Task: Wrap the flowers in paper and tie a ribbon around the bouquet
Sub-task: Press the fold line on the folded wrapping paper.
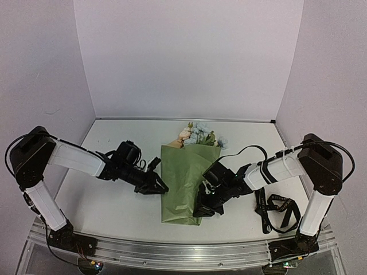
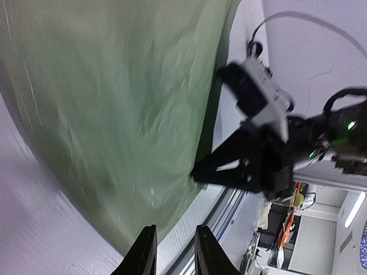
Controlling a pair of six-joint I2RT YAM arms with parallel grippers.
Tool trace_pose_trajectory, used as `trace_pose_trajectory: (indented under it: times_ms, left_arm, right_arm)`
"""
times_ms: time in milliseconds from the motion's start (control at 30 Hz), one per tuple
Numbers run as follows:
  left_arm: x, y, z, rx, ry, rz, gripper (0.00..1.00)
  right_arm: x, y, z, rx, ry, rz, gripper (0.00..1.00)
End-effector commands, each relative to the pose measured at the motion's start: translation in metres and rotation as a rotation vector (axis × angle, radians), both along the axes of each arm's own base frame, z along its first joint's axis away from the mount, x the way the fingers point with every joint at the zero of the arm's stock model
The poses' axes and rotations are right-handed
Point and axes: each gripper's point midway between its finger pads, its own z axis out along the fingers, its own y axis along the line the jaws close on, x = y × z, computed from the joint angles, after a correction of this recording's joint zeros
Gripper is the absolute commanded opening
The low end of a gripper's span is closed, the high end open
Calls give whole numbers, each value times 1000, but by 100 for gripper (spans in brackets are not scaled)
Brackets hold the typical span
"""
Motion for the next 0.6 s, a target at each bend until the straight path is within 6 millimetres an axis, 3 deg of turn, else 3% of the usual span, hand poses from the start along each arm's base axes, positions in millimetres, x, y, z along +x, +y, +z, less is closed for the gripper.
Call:
trace_pose_trajectory:
  times_ms: [0,200,567]
  left_arm:
    - [-29,-15,15,-100,13,-32,24]
    - [-54,-22,-9,-92,79,-63,24]
    - [-56,-11,-61,32,156,2,24]
  right_arm:
    - [-11,-28,-35,-140,45,-25,2]
    - [-13,-32,-40,-156,49,-32,1]
    - [-15,-36,-43,-165,52,-32,1]
